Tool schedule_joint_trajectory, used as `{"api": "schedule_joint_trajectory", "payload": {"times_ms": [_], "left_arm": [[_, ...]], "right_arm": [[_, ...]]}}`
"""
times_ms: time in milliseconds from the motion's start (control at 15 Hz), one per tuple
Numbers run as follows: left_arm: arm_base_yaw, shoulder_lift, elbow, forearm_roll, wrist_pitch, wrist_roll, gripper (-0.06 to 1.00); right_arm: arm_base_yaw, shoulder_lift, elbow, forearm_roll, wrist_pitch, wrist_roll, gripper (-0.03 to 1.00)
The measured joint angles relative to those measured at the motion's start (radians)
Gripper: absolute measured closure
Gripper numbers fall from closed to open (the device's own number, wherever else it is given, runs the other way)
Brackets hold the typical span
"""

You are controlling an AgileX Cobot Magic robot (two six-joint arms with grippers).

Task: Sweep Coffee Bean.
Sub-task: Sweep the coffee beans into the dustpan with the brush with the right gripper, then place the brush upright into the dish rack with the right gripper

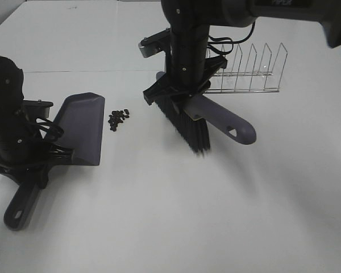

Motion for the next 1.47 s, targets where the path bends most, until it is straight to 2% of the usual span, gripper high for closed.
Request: {"api": "schedule_joint_trajectory", "payload": {"times_ms": [267,333,400,600,800,1000,1133,1200,1267,1333,1467], "left_arm": [[0.0,0.0,0.0,-0.006,-0.001,0.003,0.68],[0.0,0.0,0.0,-0.008,-0.001,0.004,0.68],[0.0,0.0,0.0,-0.009,-0.001,0.004,0.68],[0.0,0.0,0.0,-0.01,-0.001,0.005,0.68],[0.0,0.0,0.0,-0.012,-0.001,0.005,0.68],[0.0,0.0,-0.001,-0.014,0.0,0.007,0.68],[0.0,0.0,-0.001,-0.015,0.001,0.007,0.68],[0.0,0.0,-0.001,-0.015,0.001,0.007,0.68],[0.0,0.0,-0.001,-0.015,0.001,0.007,0.68],[0.0,0.0,-0.001,-0.015,0.001,0.008,0.68],[0.0,0.0,-0.001,-0.015,0.001,0.008,0.68]], "right_arm": [[0.023,0.15,-0.246,-0.002,0.124,-0.01,0.61],[0.052,0.228,-0.387,0.018,0.15,-0.035,0.61],[0.075,0.256,-0.43,0.03,0.151,-0.043,0.61],[0.13,0.276,-0.457,0.078,0.151,-0.056,0.61],[0.18,0.276,-0.477,0.172,0.155,-0.073,0.61],[0.193,0.28,-0.566,0.204,0.165,-0.076,0.62],[0.193,0.261,-0.592,0.168,0.167,-0.076,0.62],[0.193,0.237,-0.593,0.105,0.169,-0.076,0.62],[0.193,0.237,-0.593,0.105,0.169,-0.076,0.62],[0.191,0.203,-0.593,0.046,0.17,-0.076,0.62],[0.186,0.156,-0.593,-0.007,0.171,-0.078,0.62]]}}
